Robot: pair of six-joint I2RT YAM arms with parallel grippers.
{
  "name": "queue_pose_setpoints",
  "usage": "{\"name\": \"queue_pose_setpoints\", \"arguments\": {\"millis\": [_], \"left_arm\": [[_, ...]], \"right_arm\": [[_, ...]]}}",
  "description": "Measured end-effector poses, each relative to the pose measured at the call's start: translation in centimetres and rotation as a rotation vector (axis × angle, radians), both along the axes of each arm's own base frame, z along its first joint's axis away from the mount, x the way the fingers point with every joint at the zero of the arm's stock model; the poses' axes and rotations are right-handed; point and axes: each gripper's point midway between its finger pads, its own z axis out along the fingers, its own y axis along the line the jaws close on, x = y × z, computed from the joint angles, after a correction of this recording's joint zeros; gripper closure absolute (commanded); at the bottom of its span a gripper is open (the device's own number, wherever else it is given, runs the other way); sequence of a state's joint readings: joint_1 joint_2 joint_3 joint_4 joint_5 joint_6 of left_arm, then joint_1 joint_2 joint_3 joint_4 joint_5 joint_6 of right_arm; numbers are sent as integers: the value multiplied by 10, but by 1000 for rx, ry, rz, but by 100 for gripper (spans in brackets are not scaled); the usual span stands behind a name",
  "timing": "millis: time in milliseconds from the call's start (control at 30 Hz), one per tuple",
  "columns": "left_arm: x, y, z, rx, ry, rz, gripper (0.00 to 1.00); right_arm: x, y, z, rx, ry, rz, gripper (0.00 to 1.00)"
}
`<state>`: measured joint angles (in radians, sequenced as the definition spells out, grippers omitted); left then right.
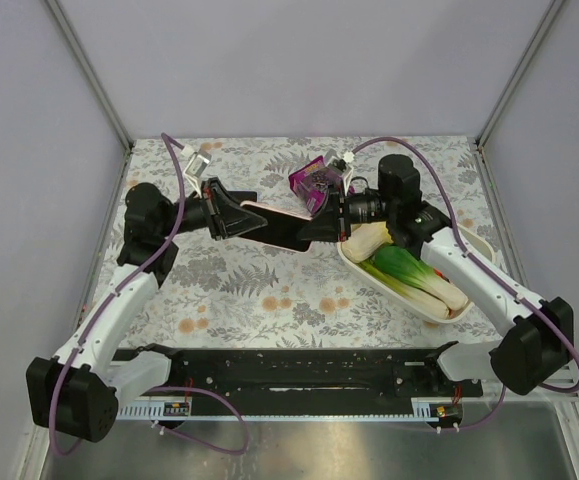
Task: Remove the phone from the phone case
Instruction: Remove the phone case from the phone.
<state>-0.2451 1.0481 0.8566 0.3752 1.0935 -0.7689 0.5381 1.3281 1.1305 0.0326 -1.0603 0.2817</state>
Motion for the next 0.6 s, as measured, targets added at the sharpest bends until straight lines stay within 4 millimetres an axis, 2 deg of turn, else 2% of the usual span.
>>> {"name": "queue_pose_setpoints", "arguments": {"millis": [33,133,167,200,267,400,500,600], "left_arm": [[0,0,-1,3,-6,-1,83],[-3,-1,-4,30,-44,-4,49],[-4,-1,-6,45,-54,-6,28],[-4,-1,-8,63,-58,-9,18],[-6,-1,-12,100,-71,-16,6],[-8,2,-5,191,-156,-29,1],[-8,1,7,267,-250,-58,1],[-15,-14,10,373,-348,-128,2]], "right_arm": [[0,-1,1,-8,-4,2,100],[-1,-3,-2,-37,-33,9,100],[-1,-4,-3,-56,-55,7,100],[-1,-4,-4,-63,-59,6,100],[-1,-8,-12,-105,-75,-2,100],[-4,-17,-31,-194,-90,-3,100],[-8,-23,-37,-247,-116,7,100],[-15,-23,-36,-289,-163,29,100]]}}
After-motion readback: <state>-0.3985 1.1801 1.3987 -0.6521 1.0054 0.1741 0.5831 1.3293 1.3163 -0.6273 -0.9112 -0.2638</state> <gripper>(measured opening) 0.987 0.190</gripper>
